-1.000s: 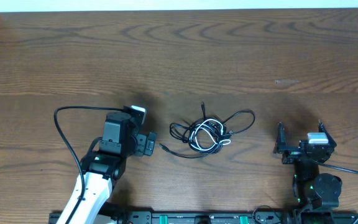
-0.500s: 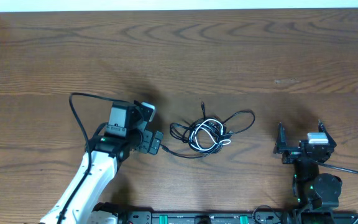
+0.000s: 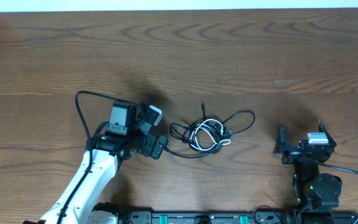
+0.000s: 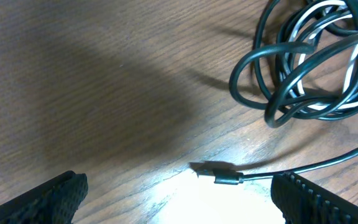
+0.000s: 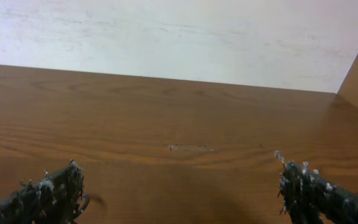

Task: Untangle cables
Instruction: 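Move the left gripper forward beside the cable bundle's left edge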

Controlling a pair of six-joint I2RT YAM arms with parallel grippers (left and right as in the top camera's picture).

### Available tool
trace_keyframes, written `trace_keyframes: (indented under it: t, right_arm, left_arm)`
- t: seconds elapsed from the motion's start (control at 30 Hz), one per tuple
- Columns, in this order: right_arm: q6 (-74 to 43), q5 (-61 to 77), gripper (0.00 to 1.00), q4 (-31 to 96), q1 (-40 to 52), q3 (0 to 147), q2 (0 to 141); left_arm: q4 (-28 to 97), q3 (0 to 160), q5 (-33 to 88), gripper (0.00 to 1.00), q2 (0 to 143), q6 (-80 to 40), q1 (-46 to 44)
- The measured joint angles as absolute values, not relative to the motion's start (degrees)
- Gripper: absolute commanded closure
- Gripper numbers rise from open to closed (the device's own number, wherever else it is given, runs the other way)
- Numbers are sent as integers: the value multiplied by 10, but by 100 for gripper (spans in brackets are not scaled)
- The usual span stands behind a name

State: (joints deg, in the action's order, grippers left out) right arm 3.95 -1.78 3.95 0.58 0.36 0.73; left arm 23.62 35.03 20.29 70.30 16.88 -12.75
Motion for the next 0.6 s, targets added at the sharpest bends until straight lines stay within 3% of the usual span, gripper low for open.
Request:
trace_keyframes:
  t: [0.6]
  right_arm:
    - [39,-18,1,39,6,4,7]
  left_arm:
    - [231,350,207,0,703,170,-128]
